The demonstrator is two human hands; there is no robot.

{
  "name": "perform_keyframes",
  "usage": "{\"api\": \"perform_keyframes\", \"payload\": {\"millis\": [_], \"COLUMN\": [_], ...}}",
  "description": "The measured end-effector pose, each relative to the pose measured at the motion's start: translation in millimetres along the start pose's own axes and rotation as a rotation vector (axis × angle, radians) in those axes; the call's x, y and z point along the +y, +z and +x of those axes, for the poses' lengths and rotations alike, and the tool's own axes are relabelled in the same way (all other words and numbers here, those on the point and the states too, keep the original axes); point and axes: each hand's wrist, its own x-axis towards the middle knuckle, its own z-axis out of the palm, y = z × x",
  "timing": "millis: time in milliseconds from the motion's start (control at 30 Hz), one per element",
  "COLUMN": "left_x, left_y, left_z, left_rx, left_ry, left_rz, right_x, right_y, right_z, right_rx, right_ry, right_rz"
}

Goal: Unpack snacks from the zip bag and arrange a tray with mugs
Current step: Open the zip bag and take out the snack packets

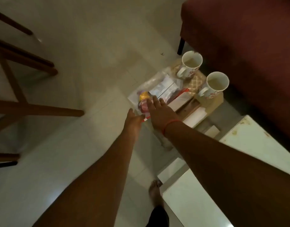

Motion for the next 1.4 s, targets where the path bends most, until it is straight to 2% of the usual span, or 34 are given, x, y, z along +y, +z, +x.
{"api": "perform_keyframes", "payload": {"millis": [233, 367, 567, 700, 767, 900, 1100, 1300, 1400], "left_x": [5.3, 13.3, 28.4, 41.5, 42.9, 31.8, -6.4, -52.7, -71.4], "left_y": [4.8, -1.1, -2.5, 18.3, 35.9, 86.1, 185.3, 262.5, 294.5], "left_z": [37.5, 31.1, -39.5, -123.3, -172.4, -267.8, -425.9, -551.1, -608.2], "left_rx": [-0.067, -0.010, 0.060, -0.042, -0.133, -0.261, -0.333, -0.485, -0.550], "left_ry": [-0.096, 0.075, 0.347, 0.450, 0.502, 0.574, 0.691, 0.710, 0.660], "left_rz": [-0.044, 0.013, -0.032, 0.013, 0.106, 0.296, 0.445, 0.404, 0.310], "right_x": [3.3, -5.0, -24.2, -33.6, -28.8, 6.4, 83.6, 157.9, 193.3], "right_y": [29.7, 23.3, -13.6, -57.3, -81.6, -123.9, -156.5, -173.1, -169.8], "right_z": [20.6, 17.9, -32.3, -105.1, -151.5, -260.8, -435.3, -602.8, -674.2], "right_rx": [-0.008, 0.029, 0.240, 0.384, 0.480, 0.618, 0.789, 0.876, 0.958], "right_ry": [0.013, -0.002, -0.054, 0.022, 0.060, 0.186, 0.360, 0.442, 0.495], "right_rz": [0.037, 0.219, 0.540, 0.964, 1.032, 1.054, 1.035, 1.013, 0.996]}}
